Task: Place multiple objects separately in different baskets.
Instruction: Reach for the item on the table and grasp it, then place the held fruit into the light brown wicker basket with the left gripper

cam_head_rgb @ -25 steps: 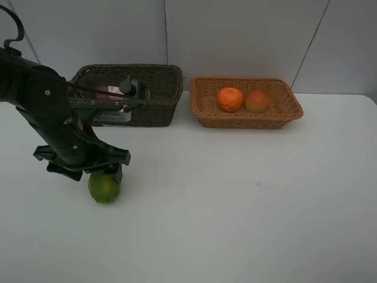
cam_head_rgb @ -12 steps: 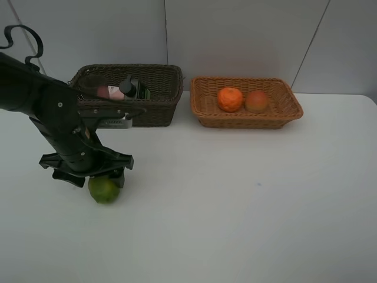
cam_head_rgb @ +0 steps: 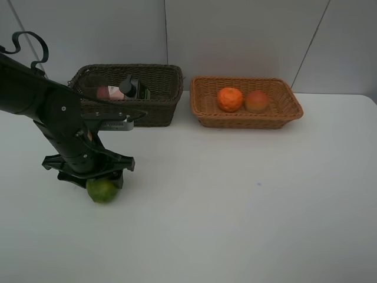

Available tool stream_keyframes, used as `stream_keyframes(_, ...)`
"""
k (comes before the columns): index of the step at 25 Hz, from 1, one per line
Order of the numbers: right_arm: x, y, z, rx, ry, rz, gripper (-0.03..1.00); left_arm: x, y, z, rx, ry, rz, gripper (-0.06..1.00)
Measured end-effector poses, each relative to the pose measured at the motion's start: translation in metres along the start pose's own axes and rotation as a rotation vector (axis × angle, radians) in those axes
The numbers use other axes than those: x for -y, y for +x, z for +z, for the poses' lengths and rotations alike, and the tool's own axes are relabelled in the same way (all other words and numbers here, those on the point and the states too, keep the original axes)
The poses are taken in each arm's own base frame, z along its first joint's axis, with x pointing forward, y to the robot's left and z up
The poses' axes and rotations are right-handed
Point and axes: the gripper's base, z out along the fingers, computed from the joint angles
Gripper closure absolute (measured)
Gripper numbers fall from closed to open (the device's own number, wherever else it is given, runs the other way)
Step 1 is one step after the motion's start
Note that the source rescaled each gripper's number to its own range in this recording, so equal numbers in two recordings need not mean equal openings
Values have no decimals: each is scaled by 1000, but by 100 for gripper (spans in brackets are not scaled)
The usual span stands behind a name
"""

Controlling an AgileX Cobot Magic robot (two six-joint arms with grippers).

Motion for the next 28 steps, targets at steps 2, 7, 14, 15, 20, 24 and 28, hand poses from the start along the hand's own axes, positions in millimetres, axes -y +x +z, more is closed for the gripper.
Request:
stream_keyframes(2,0,0,0,0,0,0,1,0,0,0,0,0,1,19)
stream_keyframes(7,0,0,0,0,0,0,1,0,0,0,5,2,1,19)
stream_keyframes(14,0,0,0,0,0,0,1,1,-2,0,23,12,-4,19)
stream_keyframes(15,0,0,0,0,0,0,1,1,-2,0,23,12,-4,19)
stream_keyframes(20,0,0,0,0,0,0,1,1,-2,0,22,14,-11,19)
stream_keyframes(24,0,0,0,0,0,0,1,2,-2,0,20,17,-19,19)
stream_keyframes(28,0,0,0,0,0,0,1,1,0,-1,1,8,-22,19)
